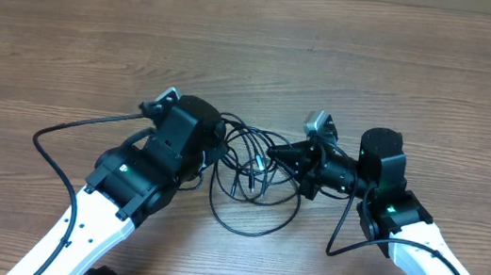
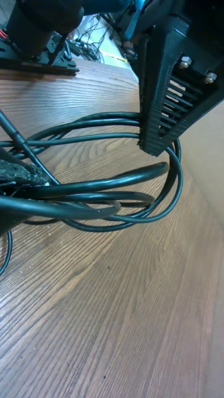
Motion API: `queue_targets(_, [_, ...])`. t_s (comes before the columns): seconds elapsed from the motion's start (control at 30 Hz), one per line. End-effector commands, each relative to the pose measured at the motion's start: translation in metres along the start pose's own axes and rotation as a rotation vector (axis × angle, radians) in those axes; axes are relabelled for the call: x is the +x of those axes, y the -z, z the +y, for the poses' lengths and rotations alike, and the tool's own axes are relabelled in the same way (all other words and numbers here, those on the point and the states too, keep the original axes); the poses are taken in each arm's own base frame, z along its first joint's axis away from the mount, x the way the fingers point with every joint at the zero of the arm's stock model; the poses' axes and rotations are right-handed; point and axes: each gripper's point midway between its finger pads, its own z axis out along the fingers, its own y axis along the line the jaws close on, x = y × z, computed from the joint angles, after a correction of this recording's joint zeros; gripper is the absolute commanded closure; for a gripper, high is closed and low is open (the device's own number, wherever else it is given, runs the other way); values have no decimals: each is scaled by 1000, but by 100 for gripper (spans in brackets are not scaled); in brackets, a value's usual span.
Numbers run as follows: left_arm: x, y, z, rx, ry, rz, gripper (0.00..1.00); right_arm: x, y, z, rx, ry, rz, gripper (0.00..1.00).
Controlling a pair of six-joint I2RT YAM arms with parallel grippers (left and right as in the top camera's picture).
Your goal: Untangle cables
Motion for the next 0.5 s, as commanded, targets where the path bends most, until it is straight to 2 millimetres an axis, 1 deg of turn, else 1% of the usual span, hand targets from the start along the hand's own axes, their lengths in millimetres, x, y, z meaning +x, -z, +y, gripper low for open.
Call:
queue_targets(0.0, [-18,2,10,-49,121,-100,96,-4,0,4,-17,12,-4,96])
queue_targets(0.1, [-21,4,28,-119,216,-140,95,-4,0,4,-17,12,-4,96])
queue_targets(0.17, [-23,5,35,-149,253,-160,96,-4,0,4,-17,12,-4,96])
queue_targets(0.47, [-22,6,41,-172,269,-166,96,-4,0,4,-17,12,-4,96])
